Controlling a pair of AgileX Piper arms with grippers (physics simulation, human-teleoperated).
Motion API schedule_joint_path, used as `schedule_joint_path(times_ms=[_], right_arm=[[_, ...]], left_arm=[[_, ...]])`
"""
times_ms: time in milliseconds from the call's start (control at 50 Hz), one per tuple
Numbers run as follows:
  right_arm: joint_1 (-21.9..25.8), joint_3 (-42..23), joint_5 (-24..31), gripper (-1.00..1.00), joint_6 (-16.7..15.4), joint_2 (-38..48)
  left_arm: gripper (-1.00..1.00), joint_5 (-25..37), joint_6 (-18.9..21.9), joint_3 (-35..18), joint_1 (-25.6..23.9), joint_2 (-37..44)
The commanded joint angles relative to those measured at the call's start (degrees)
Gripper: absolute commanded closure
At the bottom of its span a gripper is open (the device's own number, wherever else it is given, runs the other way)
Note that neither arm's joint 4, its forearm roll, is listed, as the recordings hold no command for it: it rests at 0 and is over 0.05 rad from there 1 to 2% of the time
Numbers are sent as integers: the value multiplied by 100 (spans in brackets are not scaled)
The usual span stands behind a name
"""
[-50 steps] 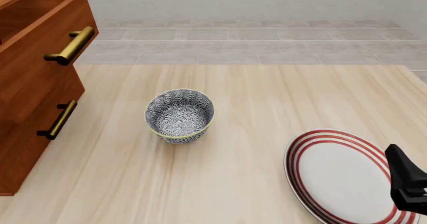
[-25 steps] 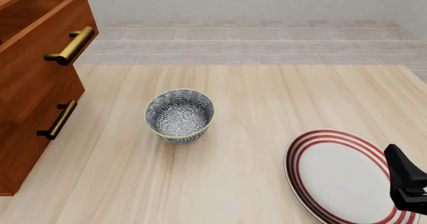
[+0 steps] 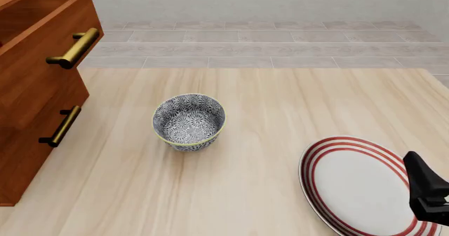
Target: Put the ketchup in the top drawer of the cabinet.
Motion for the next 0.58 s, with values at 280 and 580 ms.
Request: schedule_joint_path(times_ms=[280, 580], right_arm=[[-38, 0, 67, -100, 34, -117], [-56, 0, 20, -100, 34, -144]], left_arm=[[-100, 679, 141, -776, -613, -528], [-100, 742, 219, -563, -1785, -922]])
